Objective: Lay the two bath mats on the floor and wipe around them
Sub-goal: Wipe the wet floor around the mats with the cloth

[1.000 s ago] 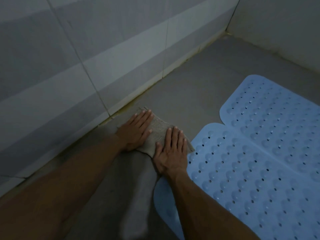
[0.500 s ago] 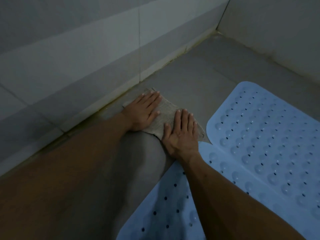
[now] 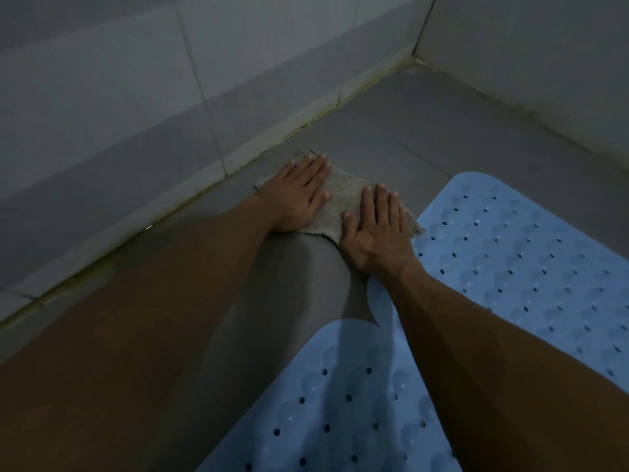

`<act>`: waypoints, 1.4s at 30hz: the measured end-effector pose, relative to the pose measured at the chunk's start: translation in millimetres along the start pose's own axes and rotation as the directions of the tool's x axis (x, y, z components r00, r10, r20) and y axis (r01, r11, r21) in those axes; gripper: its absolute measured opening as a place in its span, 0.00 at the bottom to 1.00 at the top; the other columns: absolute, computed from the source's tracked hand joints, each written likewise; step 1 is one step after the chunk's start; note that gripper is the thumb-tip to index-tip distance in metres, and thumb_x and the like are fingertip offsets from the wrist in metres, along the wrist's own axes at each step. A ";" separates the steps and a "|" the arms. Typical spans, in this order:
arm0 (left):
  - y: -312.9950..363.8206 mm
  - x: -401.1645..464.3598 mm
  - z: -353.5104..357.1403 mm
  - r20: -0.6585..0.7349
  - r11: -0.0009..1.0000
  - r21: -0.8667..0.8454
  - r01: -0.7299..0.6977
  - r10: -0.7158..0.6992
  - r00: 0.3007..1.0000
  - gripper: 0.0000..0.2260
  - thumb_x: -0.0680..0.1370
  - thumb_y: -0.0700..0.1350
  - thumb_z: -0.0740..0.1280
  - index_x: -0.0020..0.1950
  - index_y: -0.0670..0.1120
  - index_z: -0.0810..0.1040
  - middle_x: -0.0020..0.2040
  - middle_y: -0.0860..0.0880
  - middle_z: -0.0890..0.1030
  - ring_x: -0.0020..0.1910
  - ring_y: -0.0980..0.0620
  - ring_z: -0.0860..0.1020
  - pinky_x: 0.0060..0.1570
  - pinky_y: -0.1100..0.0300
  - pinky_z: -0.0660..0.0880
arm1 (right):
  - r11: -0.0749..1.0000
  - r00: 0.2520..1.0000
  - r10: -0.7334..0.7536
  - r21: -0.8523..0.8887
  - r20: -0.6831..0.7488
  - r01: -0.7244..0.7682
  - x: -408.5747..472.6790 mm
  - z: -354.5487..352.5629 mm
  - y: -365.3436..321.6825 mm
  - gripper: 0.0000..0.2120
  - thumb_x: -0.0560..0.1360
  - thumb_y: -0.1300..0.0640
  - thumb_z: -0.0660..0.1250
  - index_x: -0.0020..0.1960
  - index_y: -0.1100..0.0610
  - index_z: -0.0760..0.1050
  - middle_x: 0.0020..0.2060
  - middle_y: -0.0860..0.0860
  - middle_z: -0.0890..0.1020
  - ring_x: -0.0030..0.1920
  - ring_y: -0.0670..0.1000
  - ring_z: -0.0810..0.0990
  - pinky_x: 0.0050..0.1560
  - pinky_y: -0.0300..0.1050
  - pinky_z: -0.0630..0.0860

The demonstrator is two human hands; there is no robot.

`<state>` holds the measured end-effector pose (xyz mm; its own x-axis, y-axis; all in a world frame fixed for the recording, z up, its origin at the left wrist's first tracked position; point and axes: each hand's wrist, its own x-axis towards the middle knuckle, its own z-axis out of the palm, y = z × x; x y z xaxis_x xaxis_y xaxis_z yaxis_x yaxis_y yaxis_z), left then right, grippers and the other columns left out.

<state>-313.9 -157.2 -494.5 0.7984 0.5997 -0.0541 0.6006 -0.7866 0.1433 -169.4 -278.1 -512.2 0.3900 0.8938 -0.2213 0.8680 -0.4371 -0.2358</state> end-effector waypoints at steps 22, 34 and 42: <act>-18.2 74.6 -11.7 0.001 0.999 0.013 -0.035 0.035 0.999 0.27 0.84 0.56 0.43 0.80 0.47 0.43 0.80 0.48 0.43 0.79 0.51 0.41 0.77 0.50 0.43 | 0.997 0.994 0.053 0.058 0.099 -0.059 65.5 -22.5 7.4 0.34 0.82 0.38 0.38 0.81 0.54 0.32 0.79 0.53 0.32 0.78 0.54 0.28 0.78 0.55 0.32; -29.8 94.2 -3.5 0.039 1.000 0.009 -0.014 0.014 0.999 0.27 0.84 0.55 0.44 0.80 0.46 0.43 0.80 0.48 0.43 0.79 0.52 0.40 0.77 0.52 0.42 | 0.996 0.993 0.084 0.047 -0.085 -0.080 61.8 -17.1 1.3 0.32 0.83 0.42 0.40 0.82 0.57 0.40 0.81 0.55 0.40 0.80 0.55 0.36 0.79 0.56 0.38; -14.7 111.0 -11.2 0.030 0.996 0.089 0.011 -0.014 0.999 0.28 0.82 0.55 0.44 0.80 0.44 0.51 0.80 0.46 0.51 0.79 0.48 0.48 0.77 0.51 0.48 | 0.995 0.998 0.023 0.096 -0.063 -0.016 85.5 -25.3 23.4 0.34 0.83 0.40 0.45 0.82 0.57 0.43 0.82 0.55 0.43 0.81 0.56 0.38 0.78 0.53 0.32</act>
<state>-234.7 -77.5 -491.6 0.7909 0.6060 -0.0856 0.6110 -0.7898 0.0541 -107.9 -209.4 -512.6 0.4280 0.8882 -0.1667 0.8277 -0.4594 -0.3223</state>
